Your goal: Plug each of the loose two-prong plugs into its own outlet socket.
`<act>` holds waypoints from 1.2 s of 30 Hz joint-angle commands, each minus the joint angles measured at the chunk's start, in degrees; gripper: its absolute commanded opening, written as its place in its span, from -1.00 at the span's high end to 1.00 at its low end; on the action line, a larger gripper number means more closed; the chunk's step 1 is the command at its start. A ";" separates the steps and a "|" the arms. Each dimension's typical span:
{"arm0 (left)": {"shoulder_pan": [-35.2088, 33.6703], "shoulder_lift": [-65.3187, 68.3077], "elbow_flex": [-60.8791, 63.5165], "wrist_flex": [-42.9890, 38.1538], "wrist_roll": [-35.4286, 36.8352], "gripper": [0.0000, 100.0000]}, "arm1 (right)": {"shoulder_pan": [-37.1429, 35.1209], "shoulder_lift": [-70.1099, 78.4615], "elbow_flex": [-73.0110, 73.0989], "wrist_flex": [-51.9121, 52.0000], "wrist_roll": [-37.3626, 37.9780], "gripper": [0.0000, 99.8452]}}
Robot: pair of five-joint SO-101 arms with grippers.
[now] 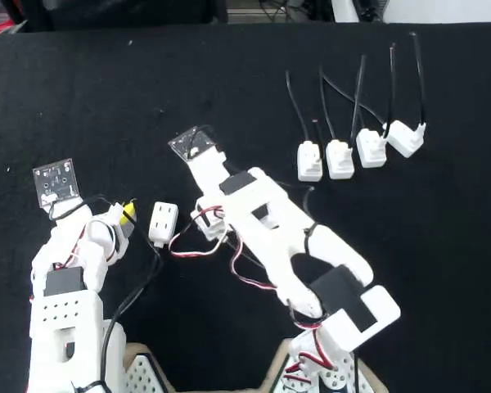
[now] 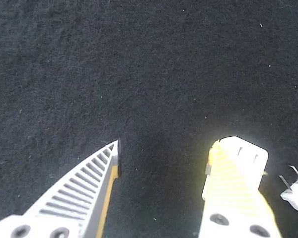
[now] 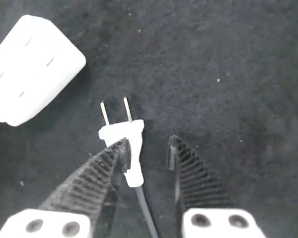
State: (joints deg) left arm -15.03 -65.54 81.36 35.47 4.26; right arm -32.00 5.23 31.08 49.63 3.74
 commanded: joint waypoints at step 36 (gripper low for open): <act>-0.22 -0.62 -1.27 0.26 0.26 0.42 | -8.88 -3.65 4.53 -3.43 1.05 0.77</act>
State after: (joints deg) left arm -15.03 -65.54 81.36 35.47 4.26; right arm -40.18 0.84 36.97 47.34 4.09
